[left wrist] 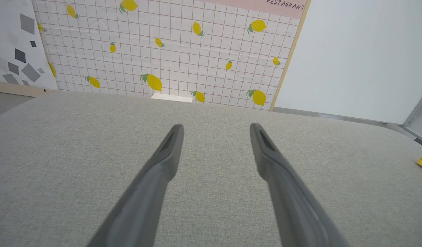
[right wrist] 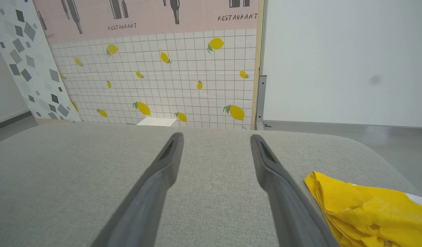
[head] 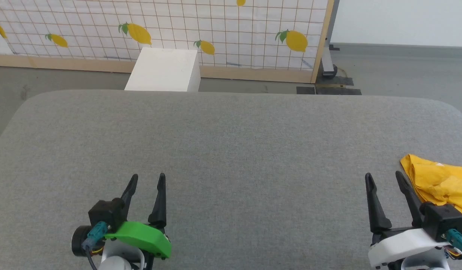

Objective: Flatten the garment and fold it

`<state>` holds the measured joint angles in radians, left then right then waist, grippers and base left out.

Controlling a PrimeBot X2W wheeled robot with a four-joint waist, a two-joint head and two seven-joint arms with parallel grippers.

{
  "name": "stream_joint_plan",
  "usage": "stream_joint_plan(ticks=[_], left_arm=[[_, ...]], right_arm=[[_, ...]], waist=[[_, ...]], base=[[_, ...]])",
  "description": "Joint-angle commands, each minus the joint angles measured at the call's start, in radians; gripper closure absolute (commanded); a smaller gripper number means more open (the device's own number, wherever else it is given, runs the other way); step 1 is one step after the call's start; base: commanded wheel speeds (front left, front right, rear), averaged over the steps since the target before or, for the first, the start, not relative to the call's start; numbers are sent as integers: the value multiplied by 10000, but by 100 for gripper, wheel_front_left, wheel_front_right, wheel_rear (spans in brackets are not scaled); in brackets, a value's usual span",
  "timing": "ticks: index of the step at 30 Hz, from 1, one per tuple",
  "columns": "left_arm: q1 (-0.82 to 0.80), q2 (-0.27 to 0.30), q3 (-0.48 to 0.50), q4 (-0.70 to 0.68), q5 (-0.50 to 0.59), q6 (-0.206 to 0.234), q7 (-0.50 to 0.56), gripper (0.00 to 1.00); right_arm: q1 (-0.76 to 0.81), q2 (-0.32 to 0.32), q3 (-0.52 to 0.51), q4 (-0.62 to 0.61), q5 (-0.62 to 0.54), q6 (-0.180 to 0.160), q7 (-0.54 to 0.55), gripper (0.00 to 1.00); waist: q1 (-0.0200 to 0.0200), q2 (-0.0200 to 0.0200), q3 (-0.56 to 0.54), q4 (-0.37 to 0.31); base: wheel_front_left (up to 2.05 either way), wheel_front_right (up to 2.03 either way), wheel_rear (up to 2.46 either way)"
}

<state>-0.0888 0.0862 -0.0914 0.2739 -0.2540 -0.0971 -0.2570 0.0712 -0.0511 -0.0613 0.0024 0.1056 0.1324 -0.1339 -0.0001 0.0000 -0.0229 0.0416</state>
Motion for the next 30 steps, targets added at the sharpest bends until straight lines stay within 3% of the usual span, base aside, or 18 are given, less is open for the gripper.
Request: stream_joint_plan(ticks=[1, 11, 12, 30], left_arm=[[139, -66, 27, 39, 141, -15, -46, 0], [113, -139, 110, 232, 171, -35, -47, 0], [47, -98, 97, 222, 10, 1, 2, 100], [147, -128, 191, -139, 296, 120, 319, 100]], right_arm=[[134, 7, 43, 46, 83, -17, -67, 0], [177, 8, 66, 142, 224, -17, -45, 0], [69, 0, 47, 123, 152, 0, 3, 100], [-26, 1, 95, 103, 4, -2, 177, 100]], waist=[[1, 0, 0, 2], [1, 0, -5, 14], [1, 0, -4, 14], [1, 0, 25, -39]], base=[[0, 0, 0], [0, 0, 0], [0, 0, 0], [0, 0, 0]])
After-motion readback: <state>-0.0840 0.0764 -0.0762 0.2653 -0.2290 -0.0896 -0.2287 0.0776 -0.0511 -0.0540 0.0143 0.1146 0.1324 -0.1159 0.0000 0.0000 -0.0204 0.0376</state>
